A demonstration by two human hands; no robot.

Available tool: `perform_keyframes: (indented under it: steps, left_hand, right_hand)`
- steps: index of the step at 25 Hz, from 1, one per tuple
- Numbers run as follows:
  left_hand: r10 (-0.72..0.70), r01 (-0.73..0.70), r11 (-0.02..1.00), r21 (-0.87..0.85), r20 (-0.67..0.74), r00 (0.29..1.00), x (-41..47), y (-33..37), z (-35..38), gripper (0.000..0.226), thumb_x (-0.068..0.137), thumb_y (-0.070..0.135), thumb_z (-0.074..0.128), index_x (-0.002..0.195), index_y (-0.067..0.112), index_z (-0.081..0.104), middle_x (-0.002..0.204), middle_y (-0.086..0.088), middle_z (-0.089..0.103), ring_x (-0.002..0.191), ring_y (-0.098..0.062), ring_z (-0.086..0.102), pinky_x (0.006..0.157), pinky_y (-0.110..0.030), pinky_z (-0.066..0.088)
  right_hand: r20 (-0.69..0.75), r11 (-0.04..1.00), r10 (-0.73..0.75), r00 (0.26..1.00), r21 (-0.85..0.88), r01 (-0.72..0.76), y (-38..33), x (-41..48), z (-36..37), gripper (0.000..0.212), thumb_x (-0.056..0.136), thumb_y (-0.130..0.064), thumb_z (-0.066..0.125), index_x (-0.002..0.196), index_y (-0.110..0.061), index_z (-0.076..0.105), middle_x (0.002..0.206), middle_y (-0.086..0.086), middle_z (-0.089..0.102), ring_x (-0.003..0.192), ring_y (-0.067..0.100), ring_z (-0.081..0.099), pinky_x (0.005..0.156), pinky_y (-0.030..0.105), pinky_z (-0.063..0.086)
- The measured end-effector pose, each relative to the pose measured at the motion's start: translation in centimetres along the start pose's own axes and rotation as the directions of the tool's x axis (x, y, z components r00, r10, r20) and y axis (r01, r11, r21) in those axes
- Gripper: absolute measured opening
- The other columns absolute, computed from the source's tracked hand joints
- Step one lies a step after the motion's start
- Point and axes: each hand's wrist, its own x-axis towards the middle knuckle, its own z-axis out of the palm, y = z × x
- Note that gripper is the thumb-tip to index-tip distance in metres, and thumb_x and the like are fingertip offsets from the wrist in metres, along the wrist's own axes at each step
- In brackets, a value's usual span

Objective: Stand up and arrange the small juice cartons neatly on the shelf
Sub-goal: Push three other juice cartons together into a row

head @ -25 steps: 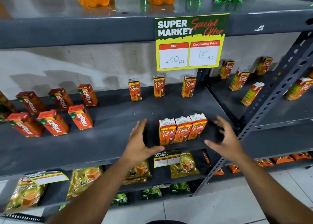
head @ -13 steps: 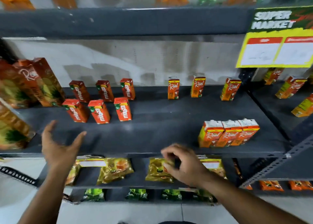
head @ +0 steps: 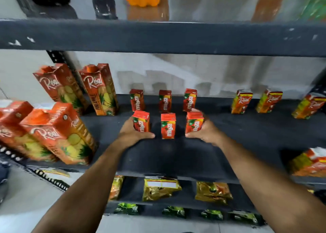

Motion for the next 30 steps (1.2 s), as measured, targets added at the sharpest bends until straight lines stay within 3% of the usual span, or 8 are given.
perform_keyframes:
  steps: [2,5,9,15,21,26,30]
  left_hand:
    - [0.006,-0.004,0.999,-0.037,0.054,0.998,0.7,0.2,0.4,0.056,0.048,0.019,0.094,0.096,0.017,0.063,0.084,0.009,0.069,0.073,0.003,0.063,0.072,-0.026,0.053]
    - [0.013,-0.005,0.993,-0.120,0.067,0.998,1.2,0.2,1.2,0.054,0.047,0.015,0.094,0.087,0.026,0.060,0.080,0.013,0.068,0.067,0.007,0.063,0.064,-0.018,0.051]
    - [0.046,-0.021,0.980,-0.196,0.126,0.991,1.5,0.3,2.4,0.070,0.042,0.020,0.095,0.101,0.025,0.059,0.095,0.008,0.071,0.087,-0.005,0.068,0.079,-0.031,0.055]
    - [0.062,-0.034,0.986,-0.161,0.173,0.983,1.6,-0.4,2.9,0.063,0.044,0.031,0.093,0.095,0.038,0.057,0.099,0.010,0.071,0.092,-0.006,0.067,0.088,-0.040,0.054]
    - [0.065,-0.030,0.990,-0.135,0.267,0.961,0.2,0.0,1.7,0.067,0.046,0.021,0.095,0.097,0.037,0.053,0.097,0.013,0.067,0.089,0.002,0.063,0.081,-0.021,0.049]
    - [0.093,-0.049,0.989,-0.139,0.335,0.938,-2.8,-1.2,1.2,0.070,0.049,0.018,0.093,0.109,0.027,0.058,0.100,0.007,0.070,0.092,-0.002,0.066,0.084,-0.026,0.051]
    - [0.046,-0.004,0.989,-0.151,0.279,0.959,-5.3,-1.8,1.3,0.062,0.050,0.014,0.093,0.102,0.024,0.061,0.092,0.009,0.071,0.082,0.003,0.067,0.069,-0.012,0.050]
  right_hand:
    - [-0.028,1.000,0.024,0.999,-0.010,-0.024,-0.4,0.5,1.1,0.071,0.052,-0.011,0.092,0.115,-0.020,0.061,0.109,0.003,0.071,0.098,0.021,0.069,0.092,0.049,0.054]
    - [0.016,0.999,0.030,0.999,-0.020,-0.029,-1.9,0.6,2.4,0.053,0.060,0.002,0.087,0.106,-0.013,0.064,0.094,-0.003,0.071,0.087,0.009,0.068,0.087,0.038,0.056]
    - [0.108,0.999,0.036,0.993,-0.022,-0.033,-3.0,0.8,3.2,0.058,0.060,0.006,0.085,0.108,-0.017,0.065,0.098,-0.004,0.072,0.088,0.004,0.070,0.084,0.027,0.056]
    - [0.083,0.997,0.030,0.996,-0.067,-0.025,-2.8,0.9,4.3,0.054,0.055,-0.003,0.090,0.093,-0.033,0.066,0.096,-0.005,0.074,0.092,0.012,0.071,0.088,0.038,0.057]
    - [-0.052,0.998,0.065,0.997,-0.019,-0.066,-2.6,-1.4,6.0,0.053,0.055,-0.008,0.092,0.088,-0.037,0.063,0.092,-0.010,0.072,0.088,0.008,0.070,0.088,0.040,0.057]
    - [-0.011,1.000,0.028,1.000,-0.010,-0.029,-1.3,-4.5,6.7,0.059,0.049,-0.021,0.095,0.096,-0.042,0.066,0.100,-0.003,0.076,0.094,0.011,0.072,0.089,0.044,0.057]
    - [0.004,1.000,0.001,1.000,0.006,-0.001,-0.8,-6.5,7.3,0.058,0.051,-0.017,0.094,0.099,-0.038,0.069,0.097,-0.001,0.077,0.092,0.013,0.073,0.088,0.045,0.057]
